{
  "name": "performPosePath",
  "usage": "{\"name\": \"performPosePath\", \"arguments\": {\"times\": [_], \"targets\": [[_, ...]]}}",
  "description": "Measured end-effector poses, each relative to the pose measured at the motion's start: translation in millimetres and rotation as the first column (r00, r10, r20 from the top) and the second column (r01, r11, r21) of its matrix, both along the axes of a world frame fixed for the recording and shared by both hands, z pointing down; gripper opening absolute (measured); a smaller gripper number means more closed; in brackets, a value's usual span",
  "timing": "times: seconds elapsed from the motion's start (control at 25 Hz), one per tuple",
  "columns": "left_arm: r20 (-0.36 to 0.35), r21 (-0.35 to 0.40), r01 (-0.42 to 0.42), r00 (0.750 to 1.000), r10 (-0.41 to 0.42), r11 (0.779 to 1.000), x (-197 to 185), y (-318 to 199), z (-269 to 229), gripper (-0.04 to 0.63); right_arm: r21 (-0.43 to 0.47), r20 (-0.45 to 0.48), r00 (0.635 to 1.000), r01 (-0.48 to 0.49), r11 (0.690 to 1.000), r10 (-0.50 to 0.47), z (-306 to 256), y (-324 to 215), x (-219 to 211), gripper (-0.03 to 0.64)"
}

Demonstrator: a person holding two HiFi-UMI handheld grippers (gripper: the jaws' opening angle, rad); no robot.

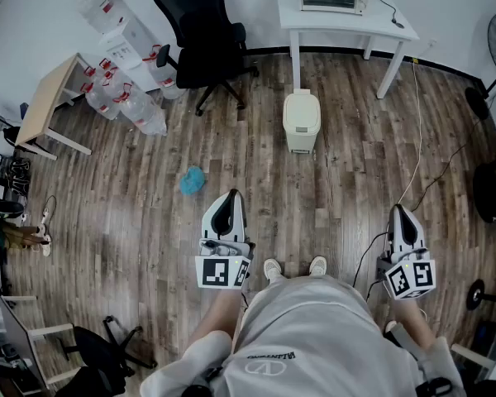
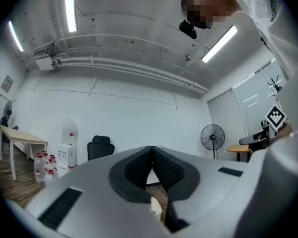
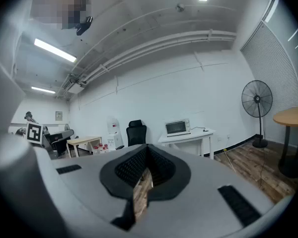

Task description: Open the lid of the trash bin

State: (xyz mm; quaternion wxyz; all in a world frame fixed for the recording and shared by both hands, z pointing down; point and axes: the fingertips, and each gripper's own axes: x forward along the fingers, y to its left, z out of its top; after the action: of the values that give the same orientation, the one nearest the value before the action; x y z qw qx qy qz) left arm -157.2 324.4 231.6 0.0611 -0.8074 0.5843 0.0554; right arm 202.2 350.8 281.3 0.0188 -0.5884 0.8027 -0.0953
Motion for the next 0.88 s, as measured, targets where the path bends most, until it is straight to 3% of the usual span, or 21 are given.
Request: {"name": "performPosePath", "arguments": {"times": [0.52,0.88], "targets": [[0.013,0.006,-0.013,1.0,0.013,1.0,17,1,-8,-0.003,-0.025,0.023,0.999,0.039,0.999,-0.039,-4,-2,-2,0.015],[0.026,-0.01,-0.001,1.0,0.001,1.0,55,-7,-6,-0.003,-0.038,0.06,0.994,0.096,0.995,-0.094,4,-15,21,0.017]]}}
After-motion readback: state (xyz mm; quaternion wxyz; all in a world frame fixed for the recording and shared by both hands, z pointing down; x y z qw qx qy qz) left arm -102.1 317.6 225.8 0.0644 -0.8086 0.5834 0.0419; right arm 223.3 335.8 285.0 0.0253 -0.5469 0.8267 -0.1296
